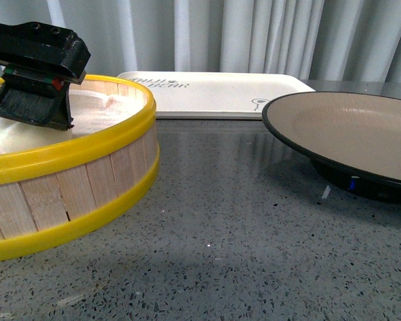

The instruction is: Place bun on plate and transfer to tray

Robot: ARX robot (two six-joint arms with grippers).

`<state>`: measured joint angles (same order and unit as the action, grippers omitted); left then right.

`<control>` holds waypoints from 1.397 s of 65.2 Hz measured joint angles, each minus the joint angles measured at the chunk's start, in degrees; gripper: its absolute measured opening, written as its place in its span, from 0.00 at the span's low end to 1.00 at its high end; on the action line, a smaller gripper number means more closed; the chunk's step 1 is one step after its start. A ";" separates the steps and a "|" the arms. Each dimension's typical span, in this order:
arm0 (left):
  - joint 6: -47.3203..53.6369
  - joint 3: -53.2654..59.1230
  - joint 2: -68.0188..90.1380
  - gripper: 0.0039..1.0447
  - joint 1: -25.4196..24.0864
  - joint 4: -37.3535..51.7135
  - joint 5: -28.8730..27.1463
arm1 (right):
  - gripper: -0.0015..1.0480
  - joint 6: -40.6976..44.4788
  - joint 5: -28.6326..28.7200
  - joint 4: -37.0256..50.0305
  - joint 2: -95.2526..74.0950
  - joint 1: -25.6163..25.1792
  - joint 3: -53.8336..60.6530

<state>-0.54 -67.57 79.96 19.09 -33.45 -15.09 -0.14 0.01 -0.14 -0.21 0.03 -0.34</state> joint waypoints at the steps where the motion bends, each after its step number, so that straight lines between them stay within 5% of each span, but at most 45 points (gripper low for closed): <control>1: -0.02 0.02 0.00 0.64 0.00 0.00 0.07 | 0.92 0.00 0.00 0.02 0.00 0.00 0.00; 28: -1.16 0.07 0.00 0.04 0.09 -0.39 1.25 | 0.92 0.00 0.00 0.02 0.00 0.00 0.00; 61: -1.25 -10.45 -0.15 0.03 1.86 -5.38 1.95 | 0.92 0.00 0.00 0.02 0.00 0.00 0.00; 74: -0.07 -25.49 4.15 0.03 6.75 -8.35 -0.20 | 0.92 0.00 0.00 0.00 0.00 0.00 0.00; 91: 2.54 -44.78 17.40 0.03 19.12 -8.92 -1.44 | 0.92 0.00 0.00 0.00 0.00 0.00 0.00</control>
<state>2.00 -112.36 97.36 38.22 -42.37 -16.53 -0.14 0.01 -0.14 -0.21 0.03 -0.34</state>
